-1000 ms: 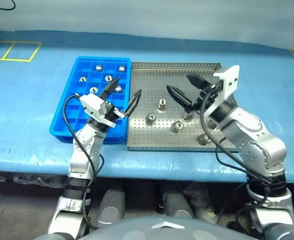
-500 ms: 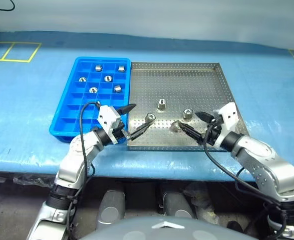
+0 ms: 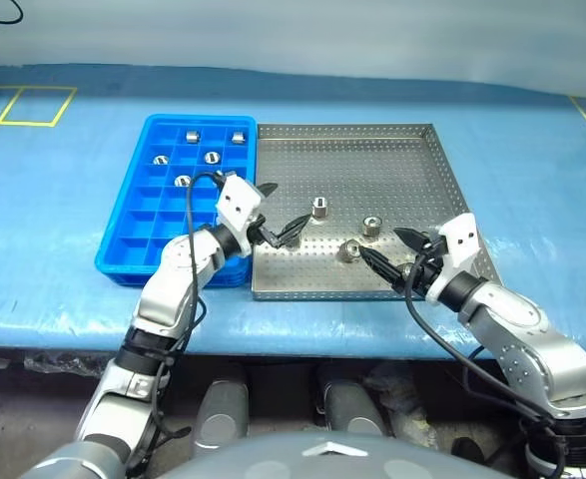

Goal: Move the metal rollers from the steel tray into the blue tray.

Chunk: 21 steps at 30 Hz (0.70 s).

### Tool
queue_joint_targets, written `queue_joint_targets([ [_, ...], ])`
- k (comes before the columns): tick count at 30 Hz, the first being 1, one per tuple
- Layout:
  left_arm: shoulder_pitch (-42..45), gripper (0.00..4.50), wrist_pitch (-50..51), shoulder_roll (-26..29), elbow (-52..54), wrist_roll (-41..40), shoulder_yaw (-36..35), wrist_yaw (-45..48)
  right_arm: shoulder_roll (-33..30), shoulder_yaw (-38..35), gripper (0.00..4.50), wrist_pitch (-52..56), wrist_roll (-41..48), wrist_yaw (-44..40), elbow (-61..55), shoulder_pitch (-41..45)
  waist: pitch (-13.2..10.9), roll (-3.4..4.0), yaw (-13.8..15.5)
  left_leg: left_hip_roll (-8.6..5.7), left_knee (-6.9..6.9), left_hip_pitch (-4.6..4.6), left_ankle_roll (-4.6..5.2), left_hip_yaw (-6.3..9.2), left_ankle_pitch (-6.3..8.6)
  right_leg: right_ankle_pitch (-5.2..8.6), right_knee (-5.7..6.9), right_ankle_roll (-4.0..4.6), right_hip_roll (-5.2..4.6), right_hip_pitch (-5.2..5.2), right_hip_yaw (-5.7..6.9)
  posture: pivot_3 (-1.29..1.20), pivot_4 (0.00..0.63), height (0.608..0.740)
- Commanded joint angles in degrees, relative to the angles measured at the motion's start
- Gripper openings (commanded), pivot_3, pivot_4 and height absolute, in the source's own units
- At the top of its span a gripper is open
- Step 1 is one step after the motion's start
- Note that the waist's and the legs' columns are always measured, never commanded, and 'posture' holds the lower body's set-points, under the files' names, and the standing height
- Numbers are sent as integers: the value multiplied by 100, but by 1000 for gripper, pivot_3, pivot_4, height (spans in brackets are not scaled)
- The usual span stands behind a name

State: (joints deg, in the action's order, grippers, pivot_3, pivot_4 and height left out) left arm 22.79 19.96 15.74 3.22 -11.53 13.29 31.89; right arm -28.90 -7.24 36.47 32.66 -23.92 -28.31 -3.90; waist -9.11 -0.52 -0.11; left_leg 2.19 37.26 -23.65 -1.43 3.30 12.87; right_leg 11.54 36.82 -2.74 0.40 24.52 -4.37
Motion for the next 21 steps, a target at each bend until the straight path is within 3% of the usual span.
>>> queue_joint_targets([
  [1, 500, 4500, 594, -41, -199, 172, 160, 12, 114, -123, 4481, -162, 82, -24, -307, -44, 0, 0, -30, 0, 2, 1, 0, 1, 0, 0, 1, 0, 1, 0, 1, 11, 150, 740],
  [8, 913, 4500, 2262, 62, -552, 447, 359, -164, 267, -183, 4481, -274, 46, 27, -429, -202, 0, 1, -206, 0, 1, 4, 0, -1, 0, -1, 4, -3, 2, 0, -4, -23, 150, 740],
  [14, 808, 4500, 2900, 188, -397, 517, 531, -80, 399, -251, 4481, -368, 118, 70, -463, -290, 3, 4, -236, 1, -3, 9, 0, -1, 0, -1, 7, -2, 3, -1, -7, -31, 150, 740],
  [21, 730, 4500, 3346, 709, -128, 717, 1218, 345, 506, -349, 4481, -439, 117, 121, -429, -252, 10, 13, -362, 1, -4, 20, 0, -13, 0, -1, 13, -2, 4, -4, -22, -28, 150, 740],
])
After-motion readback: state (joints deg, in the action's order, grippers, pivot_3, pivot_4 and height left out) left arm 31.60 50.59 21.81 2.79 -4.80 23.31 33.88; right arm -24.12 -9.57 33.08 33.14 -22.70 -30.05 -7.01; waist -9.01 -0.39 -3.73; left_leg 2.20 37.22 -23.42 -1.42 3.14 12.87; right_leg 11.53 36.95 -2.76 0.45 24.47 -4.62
